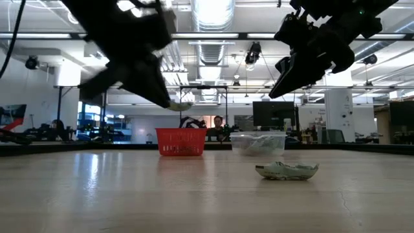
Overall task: Pick and place items into bin
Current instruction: Put the white stevia packet into the red bin, then put the white stevia packet into the transparent bin
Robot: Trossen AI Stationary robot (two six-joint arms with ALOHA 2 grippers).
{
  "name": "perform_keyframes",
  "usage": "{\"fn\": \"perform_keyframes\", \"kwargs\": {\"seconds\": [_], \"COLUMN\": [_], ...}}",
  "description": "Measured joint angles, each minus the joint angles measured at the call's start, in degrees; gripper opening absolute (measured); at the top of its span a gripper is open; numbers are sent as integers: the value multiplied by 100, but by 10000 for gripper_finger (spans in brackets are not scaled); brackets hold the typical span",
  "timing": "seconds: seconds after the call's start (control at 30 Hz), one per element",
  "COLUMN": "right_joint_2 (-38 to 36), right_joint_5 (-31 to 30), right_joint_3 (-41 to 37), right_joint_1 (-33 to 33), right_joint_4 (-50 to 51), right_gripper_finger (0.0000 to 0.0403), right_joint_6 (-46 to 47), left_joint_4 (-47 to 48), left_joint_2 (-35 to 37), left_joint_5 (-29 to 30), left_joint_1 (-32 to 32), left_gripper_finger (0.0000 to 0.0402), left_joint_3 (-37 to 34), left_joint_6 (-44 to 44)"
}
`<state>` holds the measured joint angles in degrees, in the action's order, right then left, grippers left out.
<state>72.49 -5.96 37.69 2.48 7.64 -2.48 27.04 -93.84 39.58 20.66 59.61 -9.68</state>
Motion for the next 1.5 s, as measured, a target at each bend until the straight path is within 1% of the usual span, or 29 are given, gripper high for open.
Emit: {"fn": "perform_keyframes", "kwargs": {"seconds": [0.1,0.2,0.3,0.4,0.5,0.6,0.7,0.9,0.97,1.1,1.17,1.27,1.4,1.5], "right_joint_2": [0,0,0,0,0,0,0,0,1,0,2,29,158,318], "right_joint_5": [2,4,8,8,9,9,9,36,303,1160,1378,1375,1375,1370], "right_joint_3": [0,0,0,-11,-27,-42,-48,-55,-57,-128,-234,-394,-470,-467], "right_joint_1": [9,31,42,39,39,39,39,39,37,104,255,632,1135,1411], "right_joint_4": [-27,-53,-63,-68,-71,-75,-72,-72,-80,-336,-596,-1006,-1643,-1897], "right_gripper_finger": [57,57,57,57,57,57,57,57,57,57,57,57,57,57], "right_joint_6": [16,11,-4,-7,-7,-7,-23,-2,189,458,644,674,474,355], "left_joint_4": [53,45,51,31,55,41,39,-17,-4,-57,-58,-91,-133,-164], "left_joint_2": [50,137,197,223,223,223,223,223,223,355,438,629,905,1141], "left_joint_5": [0,-25,-183,-499,-543,-552,-555,-550,-545,-516,-523,-524,-520,-514], "left_joint_1": [-563,-1051,-1460,-1821,-2086,-2218,-2272,-2279,-2279,-2188,-2123,-1997,-1748,-1502], "left_gripper_finger": [0,0,0,0,0,1,14,63,77,94,95,96,96,96], "left_joint_3": [-2,-6,2,36,39,39,37,35,46,61,61,61,58,30], "left_joint_6": [-57,-305,-545,-588,-531,-570,-632,-735,-728,-584,-417,-270,-200,-82]}}
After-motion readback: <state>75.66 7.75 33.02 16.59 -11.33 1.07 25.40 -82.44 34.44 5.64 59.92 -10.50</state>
